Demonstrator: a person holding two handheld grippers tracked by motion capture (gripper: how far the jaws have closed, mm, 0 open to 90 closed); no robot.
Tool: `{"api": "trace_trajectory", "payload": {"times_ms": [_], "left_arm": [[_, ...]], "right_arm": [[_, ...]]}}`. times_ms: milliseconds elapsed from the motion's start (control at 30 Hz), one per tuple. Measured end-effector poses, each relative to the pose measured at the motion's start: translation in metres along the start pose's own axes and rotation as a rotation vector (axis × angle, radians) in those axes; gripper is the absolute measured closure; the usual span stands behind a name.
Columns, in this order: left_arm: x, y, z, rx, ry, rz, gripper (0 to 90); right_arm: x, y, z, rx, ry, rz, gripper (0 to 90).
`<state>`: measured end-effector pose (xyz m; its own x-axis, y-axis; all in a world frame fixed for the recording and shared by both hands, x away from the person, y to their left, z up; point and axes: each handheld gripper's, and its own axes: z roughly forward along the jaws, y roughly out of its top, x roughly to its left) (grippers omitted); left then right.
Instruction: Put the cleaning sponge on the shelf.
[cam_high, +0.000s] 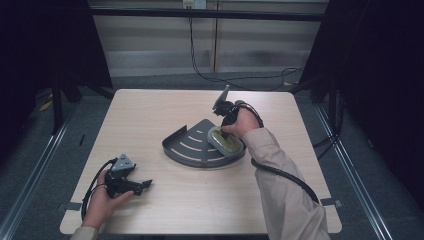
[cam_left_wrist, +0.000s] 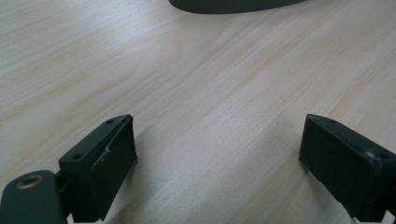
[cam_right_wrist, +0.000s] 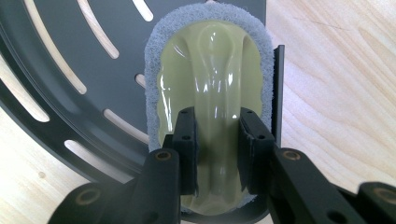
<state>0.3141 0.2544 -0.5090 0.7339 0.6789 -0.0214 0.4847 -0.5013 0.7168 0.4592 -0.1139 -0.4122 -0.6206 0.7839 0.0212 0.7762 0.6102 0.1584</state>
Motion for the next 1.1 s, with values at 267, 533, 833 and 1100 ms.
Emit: {"api": "trace_trajectory", "payload": {"times_ms": [267,533,833,1100], "left_arm": [[0.0000,0.0000,0.0000,0.000,0.000,0.000,10.2],[-0.0001,0.0001,-0.0001,0.002,0.002,0.000,10.2],[-0.0001,0.0001,-0.0001,0.002,0.002,0.000,10.2],[-0.0001,0.0001,-0.0001,0.002,0.002,0.000,10.2]], "right_arm": [[0.0003,-0.0007,0.0032,0.007,-0.005,-0.025,71.4],[0.0006,-0.0013,0.0062,0.024,-0.002,-0.031,71.2],[0.0014,-0.0010,0.0077,0.012,-0.003,-0.038,70.9],[0.0018,-0.0010,0.0076,0.016,-0.008,-0.043,71.2]]}}
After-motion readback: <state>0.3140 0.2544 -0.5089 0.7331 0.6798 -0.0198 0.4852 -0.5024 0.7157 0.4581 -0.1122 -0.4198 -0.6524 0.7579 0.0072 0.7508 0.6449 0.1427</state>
